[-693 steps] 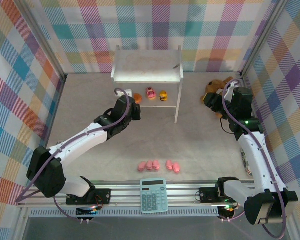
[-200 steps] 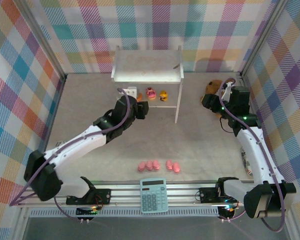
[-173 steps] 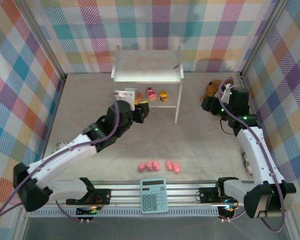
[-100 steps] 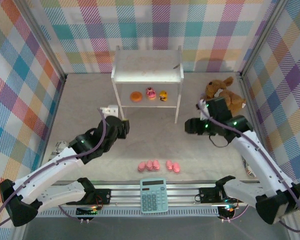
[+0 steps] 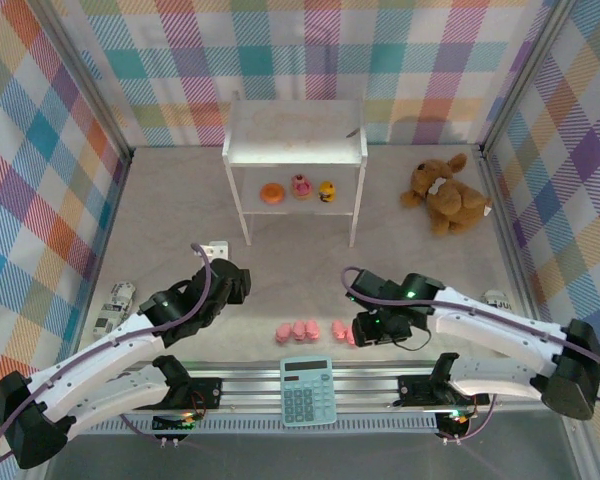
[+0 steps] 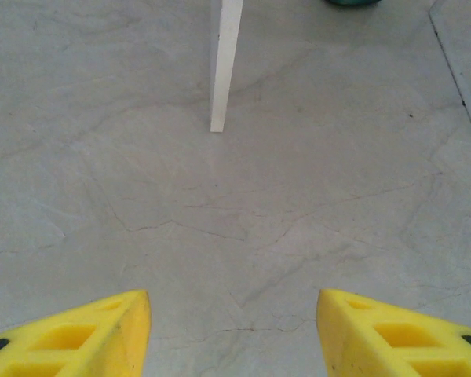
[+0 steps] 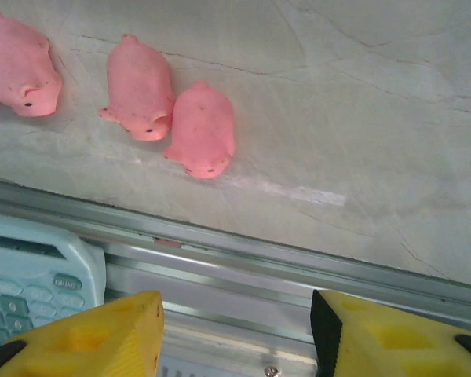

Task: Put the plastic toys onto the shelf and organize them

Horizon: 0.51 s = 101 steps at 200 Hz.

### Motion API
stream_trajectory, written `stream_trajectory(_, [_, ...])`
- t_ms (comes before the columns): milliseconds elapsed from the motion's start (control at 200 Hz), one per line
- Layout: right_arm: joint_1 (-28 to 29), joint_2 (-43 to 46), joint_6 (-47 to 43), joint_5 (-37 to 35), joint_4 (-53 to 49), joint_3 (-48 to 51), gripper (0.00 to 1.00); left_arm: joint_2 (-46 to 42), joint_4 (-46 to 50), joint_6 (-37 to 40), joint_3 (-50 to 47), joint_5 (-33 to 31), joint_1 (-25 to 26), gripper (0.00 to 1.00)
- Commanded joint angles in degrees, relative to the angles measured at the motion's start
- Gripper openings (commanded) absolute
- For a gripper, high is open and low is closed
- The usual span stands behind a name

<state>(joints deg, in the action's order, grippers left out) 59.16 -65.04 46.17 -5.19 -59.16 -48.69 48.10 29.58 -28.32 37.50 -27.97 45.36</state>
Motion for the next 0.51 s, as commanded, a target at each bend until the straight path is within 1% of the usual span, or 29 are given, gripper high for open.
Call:
stream_trajectory(0, [0.9,-3.3,4.0,-1.0,4.4,0.3,0.50,-1.4,-2.6,-0.9,-0.2,1.3,-1.1,0.58])
stream_trajectory(155, [1.0,-7.8,4.1,-0.3,7.4,1.3,0.49,-2.4,-1.4,0.1,0.3,0.8,-1.6,0.58])
stream_trajectory(500, [0.2,-11.0,4.1,1.6,12.5,4.5,0.47,-4.8,1.8,1.3,0.8,-0.2,-2.6,0.58])
